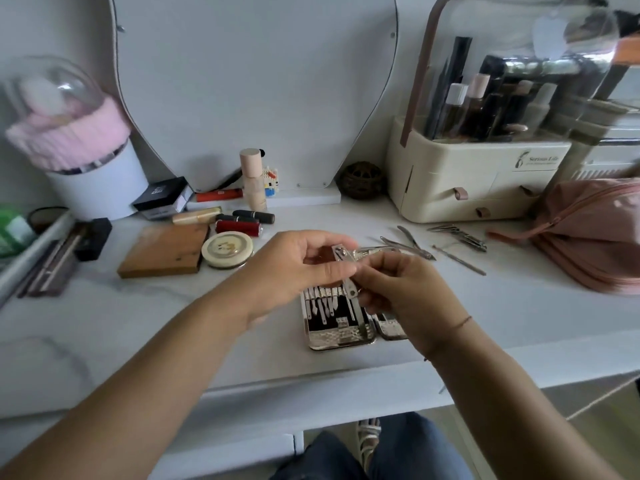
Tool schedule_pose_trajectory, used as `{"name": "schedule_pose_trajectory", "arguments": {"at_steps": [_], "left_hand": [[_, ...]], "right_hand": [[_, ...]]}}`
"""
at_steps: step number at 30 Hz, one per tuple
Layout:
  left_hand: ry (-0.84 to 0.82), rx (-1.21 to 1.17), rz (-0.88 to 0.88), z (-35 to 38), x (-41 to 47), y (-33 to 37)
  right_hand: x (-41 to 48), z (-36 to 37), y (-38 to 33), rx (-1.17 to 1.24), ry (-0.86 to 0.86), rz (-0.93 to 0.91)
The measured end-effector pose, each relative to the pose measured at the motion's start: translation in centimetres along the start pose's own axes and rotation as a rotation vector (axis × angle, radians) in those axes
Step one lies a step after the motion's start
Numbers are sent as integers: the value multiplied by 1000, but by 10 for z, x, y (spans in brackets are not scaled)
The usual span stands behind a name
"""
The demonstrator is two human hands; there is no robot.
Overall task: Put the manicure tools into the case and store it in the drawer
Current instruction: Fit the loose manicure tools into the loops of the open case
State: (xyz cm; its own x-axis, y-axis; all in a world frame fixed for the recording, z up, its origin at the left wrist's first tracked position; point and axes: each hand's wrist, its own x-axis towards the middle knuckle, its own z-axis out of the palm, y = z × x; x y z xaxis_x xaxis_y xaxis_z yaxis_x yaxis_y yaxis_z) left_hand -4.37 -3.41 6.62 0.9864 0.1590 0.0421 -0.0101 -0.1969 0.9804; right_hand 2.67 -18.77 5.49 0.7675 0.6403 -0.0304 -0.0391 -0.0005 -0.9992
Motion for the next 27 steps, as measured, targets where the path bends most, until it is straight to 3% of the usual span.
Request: {"name": "schedule_pose_trajectory", "arguments": {"at_steps": [4, 11, 16, 18, 23, 27], "left_hand": [[196, -326, -73, 15, -21, -8], [320, -431, -129, 31, -35, -15], [304, -137, -122, 25, -41, -14], [297, 37, -111, 20, -42, -15], [193, 198, -169, 17, -42, -14], [131, 306, -170, 22, -43, -17]], "right_hand": [[-9, 19, 6, 207, 39, -13], [-21, 23, 9, 232, 35, -8], [-23, 7, 4, 277, 39, -26], [-25, -2, 2, 267, -34, -73], [-30, -9, 1, 54, -152, -205], [-26, -8, 9, -266, 8, -309]]}}
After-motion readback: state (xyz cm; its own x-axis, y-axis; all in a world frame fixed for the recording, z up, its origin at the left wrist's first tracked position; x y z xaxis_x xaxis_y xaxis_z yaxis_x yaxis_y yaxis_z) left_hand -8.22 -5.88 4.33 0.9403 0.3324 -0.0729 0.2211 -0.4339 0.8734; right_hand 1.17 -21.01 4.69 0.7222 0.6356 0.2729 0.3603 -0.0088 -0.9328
